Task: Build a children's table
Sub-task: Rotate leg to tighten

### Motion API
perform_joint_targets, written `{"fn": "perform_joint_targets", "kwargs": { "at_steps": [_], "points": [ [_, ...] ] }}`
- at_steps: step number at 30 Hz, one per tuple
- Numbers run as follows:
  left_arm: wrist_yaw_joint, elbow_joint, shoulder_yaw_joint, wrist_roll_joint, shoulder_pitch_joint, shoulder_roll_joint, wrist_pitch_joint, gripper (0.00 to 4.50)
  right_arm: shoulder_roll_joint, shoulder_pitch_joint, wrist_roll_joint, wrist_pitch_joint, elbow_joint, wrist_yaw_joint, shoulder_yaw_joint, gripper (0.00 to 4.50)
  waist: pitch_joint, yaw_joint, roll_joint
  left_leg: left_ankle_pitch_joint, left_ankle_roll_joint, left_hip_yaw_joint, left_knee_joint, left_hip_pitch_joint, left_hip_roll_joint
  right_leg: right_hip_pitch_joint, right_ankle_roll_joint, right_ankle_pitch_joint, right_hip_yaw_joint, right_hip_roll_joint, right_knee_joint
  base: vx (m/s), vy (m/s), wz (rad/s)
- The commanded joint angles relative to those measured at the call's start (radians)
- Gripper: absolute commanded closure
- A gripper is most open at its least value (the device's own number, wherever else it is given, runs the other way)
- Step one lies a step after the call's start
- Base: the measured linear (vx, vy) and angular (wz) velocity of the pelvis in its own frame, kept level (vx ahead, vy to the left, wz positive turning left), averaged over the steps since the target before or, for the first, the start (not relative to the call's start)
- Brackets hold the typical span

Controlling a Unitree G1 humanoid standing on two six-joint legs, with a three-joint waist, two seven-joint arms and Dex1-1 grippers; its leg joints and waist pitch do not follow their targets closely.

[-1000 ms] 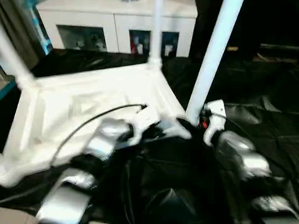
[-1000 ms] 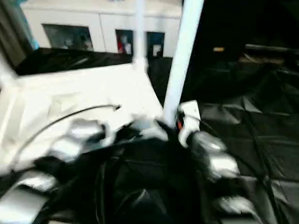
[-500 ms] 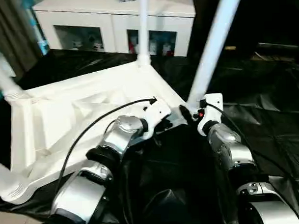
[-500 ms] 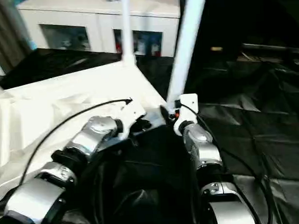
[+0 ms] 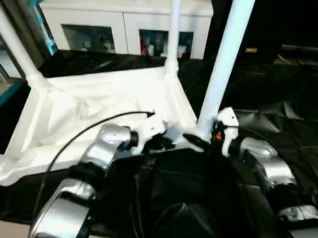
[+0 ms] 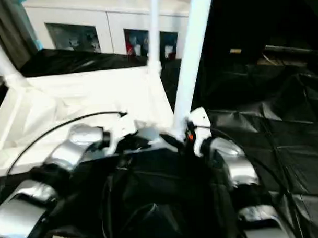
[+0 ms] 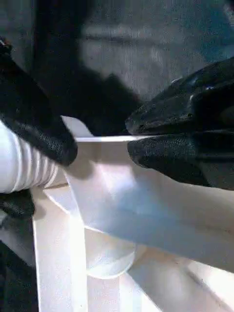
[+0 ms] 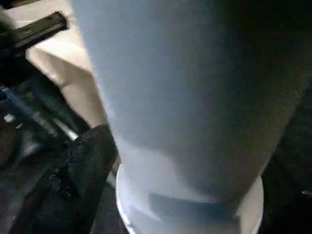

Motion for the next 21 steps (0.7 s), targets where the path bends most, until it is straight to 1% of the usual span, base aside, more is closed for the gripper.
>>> {"fn": "perform_joint_targets", "kwargs": {
  "at_steps": [1, 2, 3, 4, 5, 6, 7, 8, 9, 11, 13, 14, 15, 17, 18, 19, 20, 21],
  "points": [
    [-0.097, -0.05, -0.027, -0.056, 0.029, -0.024, -0.011, 4.5, -0.009, 0.008, 0.008, 0.025, -0.039, 0.056, 0.039, 0.63, -0.061, 0.002, -0.015, -0.12, 0.087, -0.024, -0.066, 0.01, 0.067, 0.051, -0.247, -0.097, 0.047, -0.095, -0.07, 0.0, 0.0, 0.0],
    [-0.109, -0.059, -0.026, -0.058, 0.035, -0.019, -0.009, 4.5, -0.016, 0.013, 0.008, 0.032, -0.047, 0.076, 0.042, 0.63, -0.061, 0.003, -0.019, -0.118, 0.086, -0.024, -0.066, 0.01, 0.067, 0.052, -0.243, -0.099, 0.048, -0.096, -0.071, 0.0, 0.0, 0.0],
    [-0.117, -0.065, -0.024, -0.061, 0.039, -0.014, -0.007, 4.5, -0.021, 0.017, 0.009, 0.039, -0.054, 0.093, 0.046, 0.63, -0.062, 0.004, -0.017, -0.113, 0.086, -0.025, -0.066, 0.009, 0.067, 0.052, -0.241, -0.101, 0.048, -0.096, -0.069, 0.0, 0.0, 0.0],
    [-0.124, -0.071, -0.021, -0.063, 0.044, -0.009, -0.004, 4.5, -0.023, 0.021, 0.009, 0.046, -0.062, 0.105, 0.048, 0.77, -0.061, 0.004, -0.017, -0.113, 0.087, -0.024, -0.066, 0.009, 0.067, 0.05, -0.239, -0.102, 0.048, -0.095, -0.07, 0.0, 0.0, 0.0],
    [-0.126, -0.072, -0.019, -0.063, 0.046, -0.007, -0.003, 4.5, -0.024, 0.023, 0.011, 0.05, -0.064, 0.112, 0.048, 0.87, -0.061, 0.004, -0.021, -0.111, 0.086, -0.023, -0.066, 0.009, 0.066, 0.049, -0.234, -0.107, 0.048, -0.095, -0.071, 0.0, 0.0, 0.0],
    [-0.129, -0.076, -0.016, -0.063, 0.048, -0.004, 0.0, 4.5, -0.023, 0.024, 0.016, 0.053, -0.067, 0.117, 0.047, 0.96, -0.061, 0.005, -0.018, -0.115, 0.084, -0.023, -0.066, 0.01, 0.065, 0.048, -0.232, -0.122, 0.048, -0.095, -0.072, 0.0, 0.0, 0.0],
    [-0.131, -0.079, -0.015, -0.064, 0.05, -0.002, 0.002, 4.5, -0.023, 0.025, 0.019, 0.055, -0.068, 0.118, 0.047, 1.0, -0.06, 0.005, -0.018, -0.116, 0.082, -0.023, -0.066, 0.01, 0.066, 0.048, -0.23, -0.128, 0.048, -0.095, -0.073, 0.0, 0.0, 0.0],
    [-0.131, -0.082, -0.016, -0.066, 0.052, 0.001, 0.004, 4.5, -0.022, 0.025, 0.025, 0.059, -0.07, 0.122, 0.047, 1.11, -0.06, 0.005, -0.022, -0.115, 0.078, -0.024, -0.067, 0.01, 0.066, 0.048, -0.227, -0.136, 0.048, -0.096, -0.073, 0.0, 0.0, 0.0],
    [-0.132, -0.084, -0.016, -0.067, 0.053, 0.002, 0.006, 4.5, -0.022, 0.025, 0.029, 0.062, -0.071, 0.124, 0.047, 1.11, -0.061, 0.006, -0.022, -0.112, 0.076, -0.024, -0.067, 0.009, 0.065, 0.048, -0.225, -0.138, 0.048, -0.096, -0.073, 0.0, 0.0, 0.0],
    [-0.132, -0.089, -0.016, -0.067, 0.056, 0.004, 0.01, 4.5, -0.021, 0.028, 0.03, 0.066, -0.073, 0.131, 0.051, 1.36, -0.061, 0.005, -0.021, -0.106, 0.076, -0.024, -0.067, 0.009, 0.064, 0.047, -0.222, -0.137, 0.048, -0.095, -0.073, 0.0, 0.0, 0.0],
    [-0.133, -0.099, -0.015, -0.065, 0.061, 0.006, 0.017, 4.5, -0.019, 0.034, 0.031, 0.075, -0.081, 0.136, 0.054, 1.47, -0.062, 0.005, -0.021, -0.094, 0.079, -0.025, -0.066, 0.008, 0.064, 0.048, -0.224, -0.115, 0.048, -0.095, -0.07, 0.0, 0.0, 0.0],
    [-0.133, -0.102, -0.014, -0.064, 0.063, 0.006, 0.019, 4.5, -0.018, 0.036, 0.031, 0.078, -0.084, 0.138, 0.054, 1.54, -0.062, 0.006, -0.024, -0.087, 0.084, -0.024, -0.065, 0.008, 0.064, 0.049, -0.225, -0.102, 0.048, -0.095, -0.068, 0.0, 0.0, 0.0],
    [-0.133, -0.102, -0.014, -0.064, 0.063, 0.006, 0.019, 4.5, -0.018, 0.036, 0.031, 0.078, -0.084, 0.138, 0.054, 1.58, -0.063, 0.006, -0.023, -0.082, 0.087, -0.024, -0.064, 0.008, 0.064, 0.049, -0.227, -0.095, 0.048, -0.095, -0.067, 0.0, 0.0, 0.0],
    [-0.103, -0.094, -0.015, -0.046, 0.062, 0.0, 0.026, 4.5, -0.001, 0.047, 0.017, 0.088, -0.068, 0.085, 0.046, 1.63, -0.062, 0.005, -0.022, -0.082, 0.088, -0.024, -0.065, 0.008, 0.064, 0.047, -0.226, -0.099, 0.048, -0.095, -0.068, 0.0, 0.0, 0.0],
    [-0.056, -0.073, -0.016, -0.023, 0.054, -0.006, 0.027, 4.5, 0.017, 0.043, 0.004, 0.086, -0.036, 0.019, 0.03, 1.64, -0.061, 0.004, -0.021, -0.092, 0.084, -0.024, -0.065, 0.008, 0.063, 0.047, -0.223, -0.116, 0.048, -0.095, -0.071, 0.0, 0.0, 0.0],
    [-0.046, -0.068, -0.015, -0.019, 0.052, -0.008, 0.028, 4.5, 0.02, 0.041, 0.003, 0.085, -0.03, 0.008, 0.027, 1.65, -0.061, 0.003, -0.021, -0.097, 0.079, -0.024, -0.066, 0.01, 0.063, 0.045, -0.221, -0.128, 0.048, -0.096, -0.073, 0.0, 0.0, 0.0],
    [-0.008, -0.049, -0.014, -0.004, 0.042, -0.015, 0.032, 4.5, 0.033, 0.036, -0.002, 0.079, -0.009, -0.033, 0.016, 1.65, -0.059, 0.0, -0.02, -0.115, 0.067, -0.026, -0.069, 0.012, 0.063, 0.043, -0.217, -0.161, 0.049, -0.097, -0.078, 0.0, 0.0, 0.0],
    [0.034, -0.031, -0.011, 0.01, 0.032, -0.023, 0.041, 4.5, 0.046, 0.03, -0.008, 0.075, 0.011, -0.077, 0.005, 1.65, -0.057, -0.002, -0.02, -0.136, 0.052, -0.026, -0.07, 0.013, 0.06, 0.043, -0.207, -0.203, 0.049, -0.097, -0.083, 0.0, 0.0, 0.0]
  ]
}}
